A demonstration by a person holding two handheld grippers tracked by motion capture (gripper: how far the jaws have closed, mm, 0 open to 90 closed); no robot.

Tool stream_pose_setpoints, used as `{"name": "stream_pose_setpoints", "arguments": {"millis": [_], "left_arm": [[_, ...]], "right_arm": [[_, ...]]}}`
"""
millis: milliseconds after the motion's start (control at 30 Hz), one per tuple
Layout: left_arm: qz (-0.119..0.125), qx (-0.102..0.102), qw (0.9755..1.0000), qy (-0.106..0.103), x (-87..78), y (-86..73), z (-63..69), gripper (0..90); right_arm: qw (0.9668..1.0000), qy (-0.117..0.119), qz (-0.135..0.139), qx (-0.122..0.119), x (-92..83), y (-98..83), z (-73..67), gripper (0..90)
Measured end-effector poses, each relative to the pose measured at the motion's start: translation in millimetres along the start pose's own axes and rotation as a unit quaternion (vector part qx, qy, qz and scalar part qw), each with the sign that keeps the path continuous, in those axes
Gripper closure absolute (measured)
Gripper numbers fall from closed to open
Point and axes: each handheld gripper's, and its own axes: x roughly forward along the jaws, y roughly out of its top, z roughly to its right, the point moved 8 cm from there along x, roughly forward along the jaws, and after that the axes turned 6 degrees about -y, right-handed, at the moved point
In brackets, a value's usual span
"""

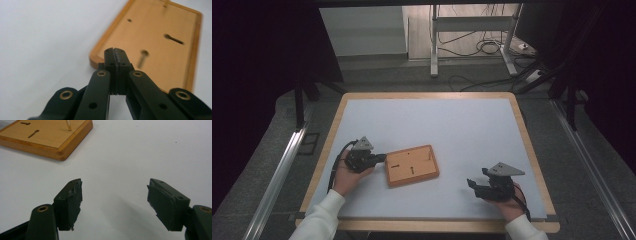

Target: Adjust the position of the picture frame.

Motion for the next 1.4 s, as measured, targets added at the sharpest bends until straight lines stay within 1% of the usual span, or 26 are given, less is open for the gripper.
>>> {"name": "stream_pose_setpoints", "arguments": {"millis": [67, 100, 167, 200, 233, 367, 433, 500, 533, 633, 733, 900, 1033, 1133, 1267, 1300, 1367, 1400], "left_arm": [[0.0, 0.004, 1.0, 0.008, 5.2, 7.4, -7.8, 90.0], [0.0, 0.004, 1.0, 0.008, 5.2, 7.4, -7.8, 90.0], [0.002, 0.004, 0.9998, 0.019, 13.4, 14.1, -18.8, 90.0], [-0.005, 0.003, 0.9996, 0.027, 20.9, 15.9, -27.4, 90.0], [-0.01, 0.004, 0.9995, 0.029, 24.7, 16.0, -31.8, 90.0], [-0.013, -0.002, 0.9998, 0.015, 33.0, 15.6, -41.3, 90.0], [-0.014, -0.005, 0.9999, 0.007, 34.7, 14.2, -41.6, 90.0], [-0.02, -0.001, 0.9998, 0.004, 36.9, 11.9, -39.9, 90.0], [-0.023, 0.004, 0.9997, 0.001, 37.7, 11.2, -38.9, 90.0], [-0.029, 0.01, 0.9995, -0.007, 40.0, 9.1, -35.3, 90.0], [-0.027, 0.011, 0.9996, -0.008, 38.4, 8.2, -35.4, 90.0], [-0.031, 0.018, 0.9993, -0.007, 36.9, 5.0, -35.9, 90.0], [-0.032, 0.018, 0.9993, -0.004, 35.6, 3.9, -35.6, 90.0], [-0.038, 0.028, 0.9989, 0.003, 32.4, 1.4, -34.3, 90.0], [-0.039, 0.028, 0.9988, -0.004, 28.4, -2.9, -32.5, 90.0], [-0.038, 0.026, 0.9989, -0.006, 28.3, -3.3, -31.4, 90.0], [-0.04, 0.031, 0.9987, -0.008, 27.9, -3.8, -30.6, 90.0], [-0.038, 0.029, 0.9988, -0.009, 28.2, -3.6, -29.7, 90.0]], "right_arm": [[1.0, 0.002, 0.001, 0.005, 0.5, 0.6, 0.0, 28.2], [1.0, 0.002, 0.002, 0.006, 0.7, 0.7, -0.3, 28.2], [1.0, 0.001, 0.002, 0.004, 0.9, 0.7, -0.5, 28.2], [1.0, 0.001, 0.002, -0.001, -0.2, 1.5, -0.3, 28.0], [1.0, -0.001, 0.004, -0.001, -1.3, 2.3, 0.6, 28.0], [0.9997, -0.006, 0.013, 0.018, -5.8, 3.5, 7.4, 28.0], [0.9996, -0.01, 0.011, 0.023, -5.7, 2.3, 10.2, 28.0], [0.9995, -0.013, 0.012, 0.026, -5.5, 1.9, 11.6, 28.0], [0.9993, -0.019, 0.015, 0.028, -5.9, 2.6, 12.2, 28.1], [0.9988, -0.03, 0.025, 0.029, -8.0, 5.7, 14.0, 28.2], [0.9986, -0.032, 0.026, 0.033, -8.4, 5.6, 14.7, 28.3], [0.9987, -0.032, 0.022, 0.033, -6.5, 3.3, 16.6, 28.3], [0.9986, -0.036, 0.022, 0.033, -6.7, 3.3, 17.6, 28.3], [0.9983, -0.04, 0.022, 0.036, -7.3, 3.4, 19.4, 28.3], [0.9983, -0.04, 0.019, 0.038, -5.9, 2.1, 20.6, 28.3], [0.9983, -0.04, 0.019, 0.038, -5.6, 2.0, 20.5, 28.3], [0.9984, -0.04, 0.018, 0.037, -5.2, 2.0, 20.2, 28.2], [0.9984, -0.04, 0.018, 0.037, -5.1, 2.0, 20.1, 28.3]]}}
